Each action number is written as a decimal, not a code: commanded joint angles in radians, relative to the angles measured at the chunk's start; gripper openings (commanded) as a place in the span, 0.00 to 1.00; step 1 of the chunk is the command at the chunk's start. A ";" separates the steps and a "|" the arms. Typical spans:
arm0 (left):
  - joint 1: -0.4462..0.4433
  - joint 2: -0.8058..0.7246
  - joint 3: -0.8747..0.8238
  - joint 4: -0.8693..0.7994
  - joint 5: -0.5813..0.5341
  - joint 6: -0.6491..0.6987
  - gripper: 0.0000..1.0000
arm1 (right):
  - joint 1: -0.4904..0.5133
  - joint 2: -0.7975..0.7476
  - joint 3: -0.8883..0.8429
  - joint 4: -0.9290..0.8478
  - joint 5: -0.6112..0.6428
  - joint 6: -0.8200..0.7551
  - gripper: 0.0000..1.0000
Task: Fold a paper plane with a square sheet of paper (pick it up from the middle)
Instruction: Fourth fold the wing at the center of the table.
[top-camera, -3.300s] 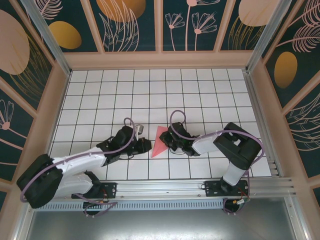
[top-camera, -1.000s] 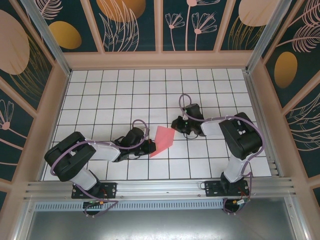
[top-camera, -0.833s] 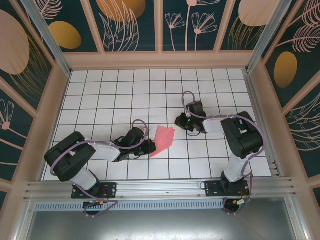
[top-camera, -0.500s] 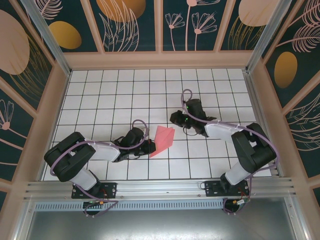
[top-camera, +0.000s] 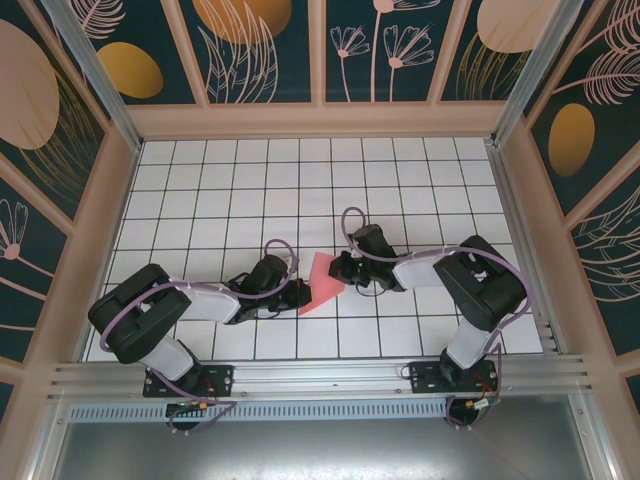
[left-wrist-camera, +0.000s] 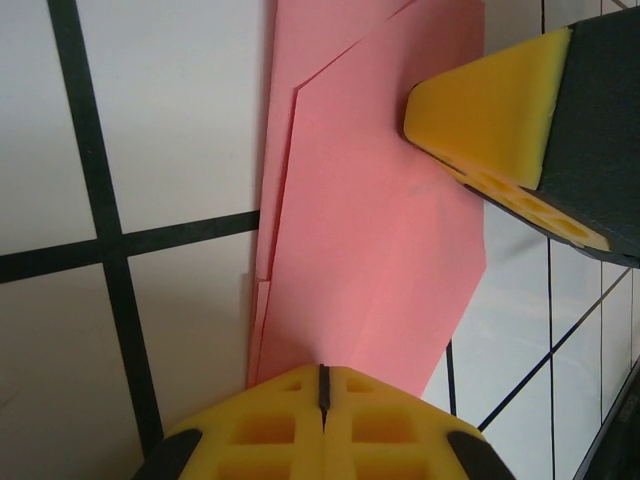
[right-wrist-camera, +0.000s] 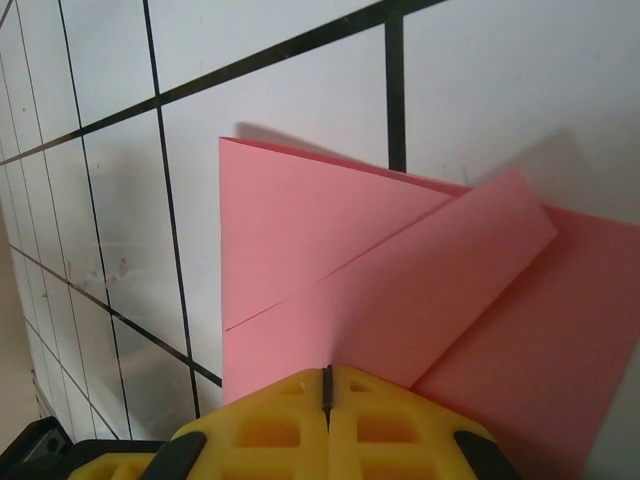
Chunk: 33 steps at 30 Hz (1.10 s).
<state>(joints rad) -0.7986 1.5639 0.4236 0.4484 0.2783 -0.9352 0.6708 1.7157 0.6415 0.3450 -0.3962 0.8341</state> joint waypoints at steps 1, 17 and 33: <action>0.003 0.035 -0.048 -0.223 -0.060 0.030 0.00 | 0.014 -0.013 0.005 -0.003 -0.003 0.002 0.07; 0.003 0.020 -0.054 -0.222 -0.064 0.027 0.00 | 0.166 -0.018 -0.032 0.073 0.038 0.144 0.05; 0.004 0.022 -0.058 -0.219 -0.066 0.029 0.00 | 0.188 -0.081 0.006 -0.064 0.148 0.130 0.05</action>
<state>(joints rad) -0.7982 1.5517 0.4179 0.4377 0.2710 -0.9352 0.8528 1.6875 0.6315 0.3313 -0.3149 0.9752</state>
